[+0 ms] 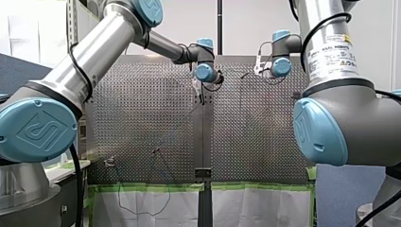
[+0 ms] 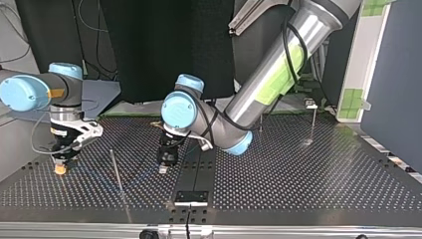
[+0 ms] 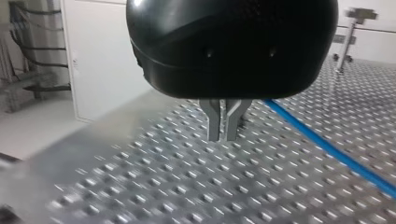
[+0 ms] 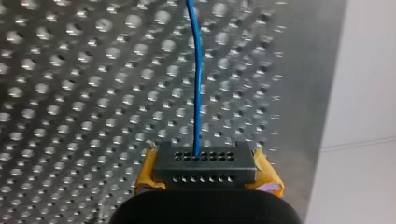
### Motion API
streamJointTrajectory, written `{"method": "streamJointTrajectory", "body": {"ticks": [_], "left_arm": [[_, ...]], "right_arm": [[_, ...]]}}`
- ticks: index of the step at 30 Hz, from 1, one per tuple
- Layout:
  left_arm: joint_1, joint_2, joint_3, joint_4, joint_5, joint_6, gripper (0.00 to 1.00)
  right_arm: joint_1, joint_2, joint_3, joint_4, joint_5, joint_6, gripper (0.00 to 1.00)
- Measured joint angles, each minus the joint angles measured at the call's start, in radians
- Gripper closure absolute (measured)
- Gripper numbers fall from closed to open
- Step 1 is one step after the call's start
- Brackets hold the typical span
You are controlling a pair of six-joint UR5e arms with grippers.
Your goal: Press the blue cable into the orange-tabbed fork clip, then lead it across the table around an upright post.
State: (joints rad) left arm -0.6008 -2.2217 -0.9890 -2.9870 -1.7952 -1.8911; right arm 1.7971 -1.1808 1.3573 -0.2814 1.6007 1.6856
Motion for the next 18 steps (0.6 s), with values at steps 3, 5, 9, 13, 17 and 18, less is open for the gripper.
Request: {"method": "streamJointTrajectory", "body": {"ticks": [3, 5, 9, 13, 17, 18], "left_arm": [[0.003, -0.012, 0.0, 0.0, -0.003, -0.001, 1.0], [0.003, -0.015, 0.0, 0.0, -0.007, -0.001, 1.0], [0.006, -0.026, 0.0, 0.001, -0.007, -0.003, 1.0], [0.007, -0.047, 0.0, 0.002, -0.008, -0.003, 1.0], [0.007, -0.062, 0.0, 0.003, -0.011, -0.005, 1.0], [0.007, -0.063, 0.0, 0.003, -0.013, -0.005, 1.0]], "right_arm": [[0.002, 0.008, 0.012, -0.002, -0.001, -0.006, 1.0], [0.002, 0.012, 0.024, -0.004, -0.001, -0.008, 1.0], [0.006, 0.024, 0.05, -0.011, -0.009, -0.01, 1.0], [0.01, 0.041, 0.062, -0.015, -0.025, -0.012, 1.0], [0.015, 0.055, 0.072, -0.017, -0.031, -0.015, 1.0], [0.016, 0.058, 0.074, -0.017, -0.032, -0.016, 1.0]]}}
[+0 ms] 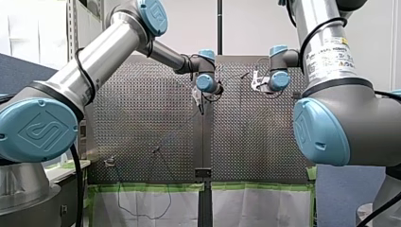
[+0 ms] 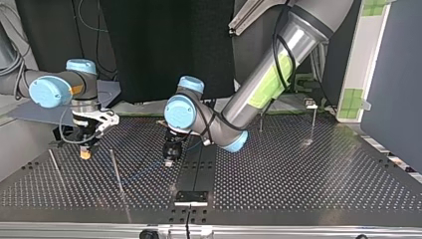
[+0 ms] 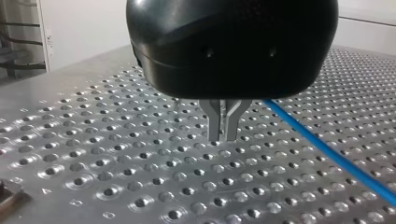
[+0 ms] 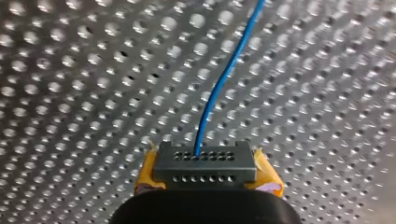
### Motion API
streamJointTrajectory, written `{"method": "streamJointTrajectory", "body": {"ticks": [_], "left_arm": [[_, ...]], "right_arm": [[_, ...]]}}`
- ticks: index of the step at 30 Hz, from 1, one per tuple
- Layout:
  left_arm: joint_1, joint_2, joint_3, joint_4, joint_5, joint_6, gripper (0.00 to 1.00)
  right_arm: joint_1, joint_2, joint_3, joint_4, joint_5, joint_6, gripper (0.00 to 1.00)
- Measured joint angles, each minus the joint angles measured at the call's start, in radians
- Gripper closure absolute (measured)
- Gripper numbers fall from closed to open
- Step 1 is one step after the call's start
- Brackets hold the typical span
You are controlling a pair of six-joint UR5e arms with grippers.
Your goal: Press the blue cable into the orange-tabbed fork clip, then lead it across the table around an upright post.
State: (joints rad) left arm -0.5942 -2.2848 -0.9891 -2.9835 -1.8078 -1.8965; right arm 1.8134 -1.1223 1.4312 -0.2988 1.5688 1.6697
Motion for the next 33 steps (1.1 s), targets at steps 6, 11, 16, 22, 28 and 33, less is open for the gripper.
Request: {"method": "streamJointTrajectory", "body": {"ticks": [6, 11, 16, 22, 28, 33], "left_arm": [[-0.001, -0.003, 0.0, -0.002, -0.003, 0.007, 0.55], [-0.001, -0.003, -0.001, -0.005, -0.012, 0.017, 0.13], [-0.002, -0.003, -0.001, -0.014, -0.039, 0.023, 0.0], [-0.003, -0.003, -0.001, -0.026, -0.048, 0.024, 0.0], [-0.001, -0.003, -0.001, -0.038, -0.049, 0.024, 0.0], [0.0, -0.003, -0.001, -0.043, -0.054, 0.025, 0.0]], "right_arm": [[0.006, 0.013, 0.007, -0.002, -0.001, -0.007, 1.0], [0.011, 0.021, 0.017, -0.005, 0.001, -0.012, 1.0], [0.015, 0.028, 0.044, -0.037, 0.004, -0.011, 1.0], [0.017, 0.049, 0.069, -0.071, 0.005, -0.011, 1.0], [0.013, 0.094, 0.091, -0.085, 0.014, -0.011, 1.0], [0.002, 0.116, 0.125, -0.13, 0.017, -0.003, 1.0]]}}
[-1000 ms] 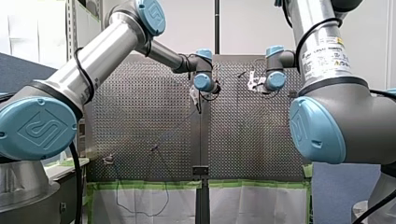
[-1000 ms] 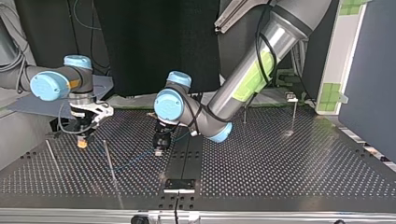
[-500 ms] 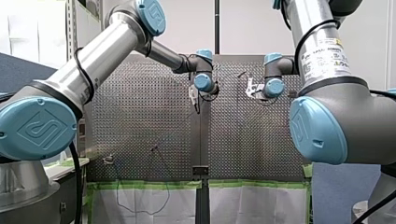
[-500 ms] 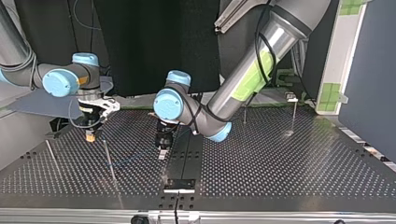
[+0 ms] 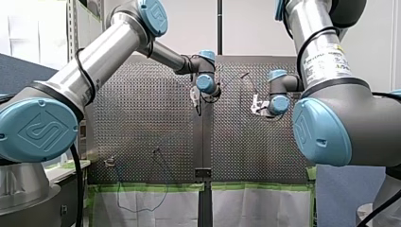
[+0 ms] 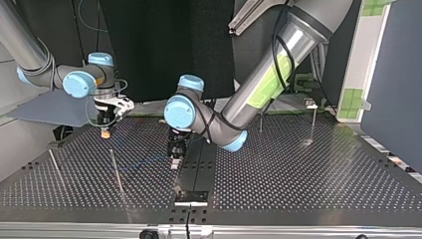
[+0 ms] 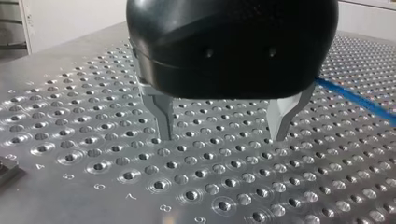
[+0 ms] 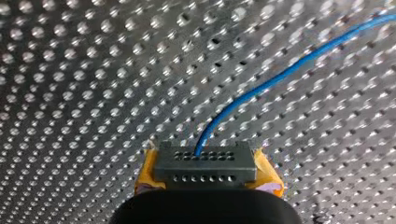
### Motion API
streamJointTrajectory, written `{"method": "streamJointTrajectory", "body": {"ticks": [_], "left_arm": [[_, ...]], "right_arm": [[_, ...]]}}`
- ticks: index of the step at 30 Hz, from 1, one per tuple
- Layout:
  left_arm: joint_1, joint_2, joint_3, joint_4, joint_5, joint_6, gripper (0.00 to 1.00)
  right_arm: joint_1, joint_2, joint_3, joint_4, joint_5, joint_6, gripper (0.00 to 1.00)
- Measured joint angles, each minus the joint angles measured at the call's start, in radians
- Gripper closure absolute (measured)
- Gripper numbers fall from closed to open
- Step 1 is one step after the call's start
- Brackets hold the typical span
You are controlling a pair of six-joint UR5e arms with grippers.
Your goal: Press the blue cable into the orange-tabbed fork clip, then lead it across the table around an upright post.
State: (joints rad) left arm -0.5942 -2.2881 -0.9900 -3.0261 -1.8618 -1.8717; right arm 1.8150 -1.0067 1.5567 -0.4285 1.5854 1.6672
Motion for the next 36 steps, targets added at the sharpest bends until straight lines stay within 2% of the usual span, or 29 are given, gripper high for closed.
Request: {"method": "streamJointTrajectory", "body": {"ticks": [5, 15, 24, 36], "left_arm": [[0.0, 0.0, 0.0, 0.0, -0.002, 0.0, 0.0], [-0.001, 0.0, 0.0, 0.003, -0.011, -0.016, 0.0], [0.0, 0.0, 0.0, 0.001, -0.018, -0.031, 0.0], [-0.003, 0.0, 0.0, 0.0, -0.025, -0.032, 0.0]], "right_arm": [[-0.01, 0.025, 0.009, -0.038, 0.0, -0.003, 1.0], [-0.025, 0.126, 0.012, -0.074, 0.012, -0.011, 1.0], [-0.027, 0.212, 0.012, -0.109, 0.037, -0.009, 1.0], [-0.03, 0.28, 0.012, -0.14, 0.048, -0.01, 1.0]]}}
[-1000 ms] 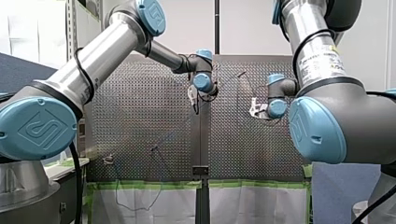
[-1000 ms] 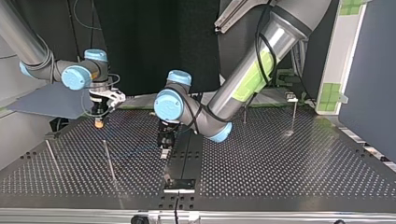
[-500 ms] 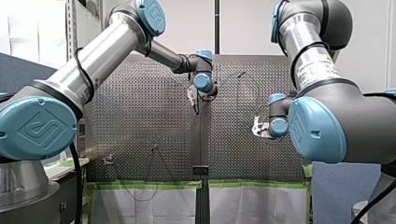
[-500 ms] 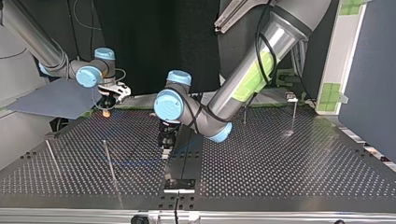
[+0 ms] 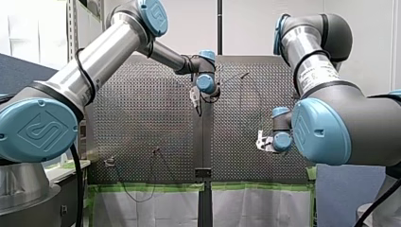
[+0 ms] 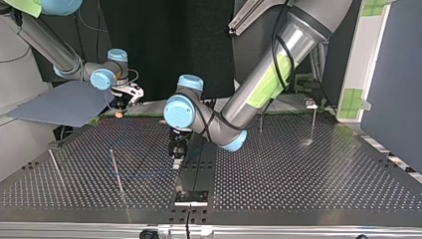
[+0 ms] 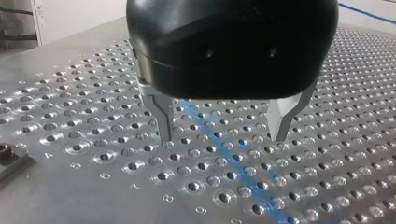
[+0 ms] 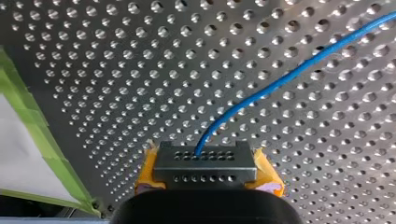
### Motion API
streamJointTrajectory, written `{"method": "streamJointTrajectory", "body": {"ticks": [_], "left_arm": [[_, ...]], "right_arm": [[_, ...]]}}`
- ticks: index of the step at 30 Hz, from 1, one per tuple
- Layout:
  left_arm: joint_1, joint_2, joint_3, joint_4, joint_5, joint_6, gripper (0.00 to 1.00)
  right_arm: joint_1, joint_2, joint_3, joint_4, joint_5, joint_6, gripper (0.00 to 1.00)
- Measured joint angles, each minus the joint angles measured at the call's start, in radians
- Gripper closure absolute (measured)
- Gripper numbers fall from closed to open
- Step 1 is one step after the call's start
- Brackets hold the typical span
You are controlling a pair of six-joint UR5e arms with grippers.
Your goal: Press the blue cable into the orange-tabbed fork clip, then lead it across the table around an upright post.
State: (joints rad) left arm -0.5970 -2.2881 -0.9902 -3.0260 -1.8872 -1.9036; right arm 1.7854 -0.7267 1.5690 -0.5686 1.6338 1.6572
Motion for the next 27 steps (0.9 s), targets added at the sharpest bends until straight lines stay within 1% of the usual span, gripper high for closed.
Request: {"method": "streamJointTrajectory", "body": {"ticks": [9, 13, 20, 27], "left_arm": [[0.0, 0.0, 0.001, -0.01, -0.004, -0.001, 0.0], [0.002, 0.0, 0.0, -0.018, -0.009, -0.006, 0.0], [0.002, 0.0, 0.0, -0.025, -0.011, -0.009, 0.0], [0.003, 0.0, 0.0, -0.031, -0.011, -0.009, 0.0]], "right_arm": [[-0.002, 0.047, 0.0, -0.025, 0.0, 0.001, 1.0], [-0.008, 0.059, 0.0, -0.038, 0.0, 0.002, 1.0], [-0.029, 0.075, 0.0, -0.056, 0.001, 0.003, 1.0], [-0.055, 0.127, -0.001, -0.088, 0.0, 0.006, 1.0]]}}
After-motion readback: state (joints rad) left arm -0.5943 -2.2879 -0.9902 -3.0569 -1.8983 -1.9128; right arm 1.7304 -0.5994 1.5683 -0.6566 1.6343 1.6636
